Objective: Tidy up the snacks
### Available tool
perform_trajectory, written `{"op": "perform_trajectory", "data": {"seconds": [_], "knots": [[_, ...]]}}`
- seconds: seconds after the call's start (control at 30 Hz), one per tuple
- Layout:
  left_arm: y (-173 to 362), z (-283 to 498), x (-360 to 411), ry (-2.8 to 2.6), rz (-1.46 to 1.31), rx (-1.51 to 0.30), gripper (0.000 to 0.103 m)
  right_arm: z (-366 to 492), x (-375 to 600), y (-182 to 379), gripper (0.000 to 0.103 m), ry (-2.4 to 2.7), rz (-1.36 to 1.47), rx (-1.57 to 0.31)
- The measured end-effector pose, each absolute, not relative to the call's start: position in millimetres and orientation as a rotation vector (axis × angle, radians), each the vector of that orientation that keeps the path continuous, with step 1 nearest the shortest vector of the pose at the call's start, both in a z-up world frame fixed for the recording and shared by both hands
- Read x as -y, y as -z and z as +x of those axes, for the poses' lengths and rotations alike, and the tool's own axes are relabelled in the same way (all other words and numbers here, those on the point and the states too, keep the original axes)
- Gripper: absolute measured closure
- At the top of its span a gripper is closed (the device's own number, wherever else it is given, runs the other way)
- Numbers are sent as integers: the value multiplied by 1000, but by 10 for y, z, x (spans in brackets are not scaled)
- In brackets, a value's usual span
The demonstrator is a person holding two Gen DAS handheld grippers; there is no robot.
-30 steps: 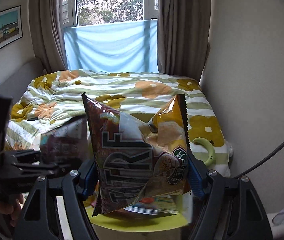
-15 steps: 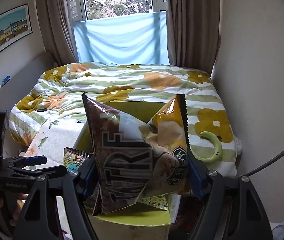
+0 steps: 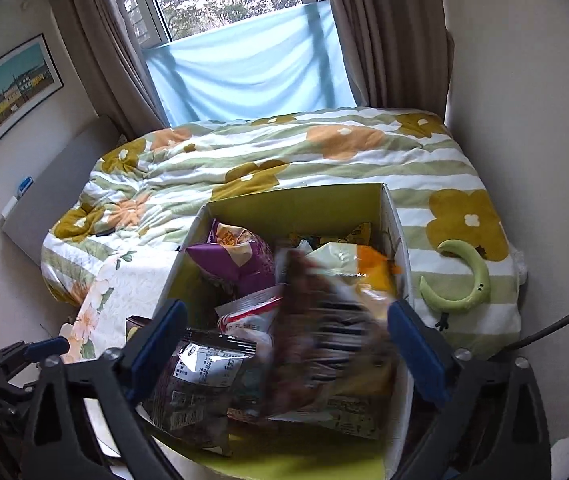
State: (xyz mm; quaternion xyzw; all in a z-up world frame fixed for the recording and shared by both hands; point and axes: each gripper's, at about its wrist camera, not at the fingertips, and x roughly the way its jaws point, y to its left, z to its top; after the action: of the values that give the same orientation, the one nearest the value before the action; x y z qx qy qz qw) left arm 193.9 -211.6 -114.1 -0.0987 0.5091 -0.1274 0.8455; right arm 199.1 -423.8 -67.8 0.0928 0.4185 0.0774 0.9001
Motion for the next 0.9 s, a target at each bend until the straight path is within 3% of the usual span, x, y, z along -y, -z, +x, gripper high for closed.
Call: {"op": "perform_trajectory", "data": {"seconds": [0.33, 0.9], "knots": [[1111, 1766, 1994, 265, -220, -1050, 1, 1755, 4177, 546, 1, -142, 146, -843], [56, 797, 1138, 115, 0, -679, 1, 613, 3189, -254, 1, -47, 87, -719]]}}
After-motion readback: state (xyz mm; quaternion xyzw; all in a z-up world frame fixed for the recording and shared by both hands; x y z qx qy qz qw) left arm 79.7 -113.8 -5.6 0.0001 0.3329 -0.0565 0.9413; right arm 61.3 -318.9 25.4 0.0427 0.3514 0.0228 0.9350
